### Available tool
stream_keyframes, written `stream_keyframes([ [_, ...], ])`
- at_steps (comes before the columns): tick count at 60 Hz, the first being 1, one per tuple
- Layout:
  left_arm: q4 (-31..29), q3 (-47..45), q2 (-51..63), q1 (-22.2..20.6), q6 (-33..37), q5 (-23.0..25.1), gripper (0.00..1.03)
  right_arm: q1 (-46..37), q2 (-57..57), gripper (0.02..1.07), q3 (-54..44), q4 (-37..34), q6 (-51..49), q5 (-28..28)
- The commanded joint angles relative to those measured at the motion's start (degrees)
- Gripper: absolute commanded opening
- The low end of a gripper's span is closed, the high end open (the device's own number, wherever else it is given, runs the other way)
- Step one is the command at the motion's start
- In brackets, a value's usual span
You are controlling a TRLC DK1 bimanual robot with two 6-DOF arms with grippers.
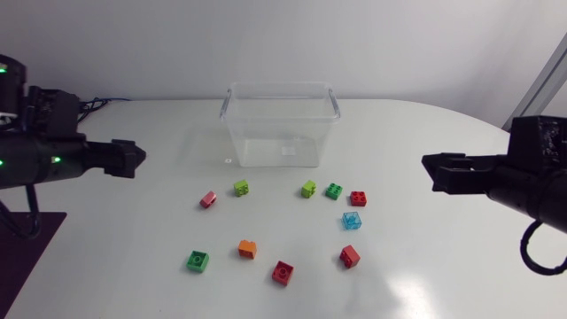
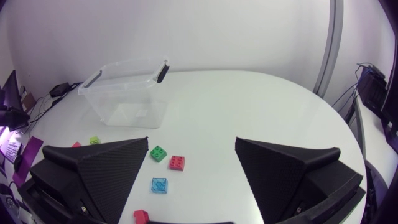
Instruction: Place the duplo bricks in the container
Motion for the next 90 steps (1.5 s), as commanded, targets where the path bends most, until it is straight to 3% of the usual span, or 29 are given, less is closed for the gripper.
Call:
stream_keyframes([
  [1, -1.24, 2.6, 5.42, -1.36, 3.89, 0.54, 0.94, 0.46, 3.62, 1.03, 3.76, -2.91, 2.86, -1.03],
  [18, -2.99, 7.53, 20.54, -3.38, 8.82, 1.5, 0.95, 0.99, 14.69, 1.03, 11.67, -14.08, 0.39, -0.76],
  [24, -2.47, 8.76, 25.63, -3.65, 10.66, 4.67, 0.94, 0.99, 18.65, 1.03, 13.34, -15.48, -2.07, -2.08],
  [42, 1.14, 12.98, 39.87, -6.81, 15.23, 5.63, 0.91, 1.17, 26.3, 1.03, 16.16, -18.12, -7.6, -8.06],
  [49, 1.75, 15.0, 43.56, -8.04, 16.29, 5.63, 0.81, 0.55, 28.49, 1.03, 15.89, -16.71, -7.95, -12.54],
  [78, 4.39, 17.72, 52.62, -8.48, 18.92, 5.72, 0.58, 3.54, 38.6, 1.02, 19.58, -14.6, -7.78, -10.87],
  [90, 8.43, 15.35, 50.77, -8.39, 19.27, 5.99, 0.38, 4.77, 43.26, 1.02, 20.73, -13.02, -7.87, -9.9],
])
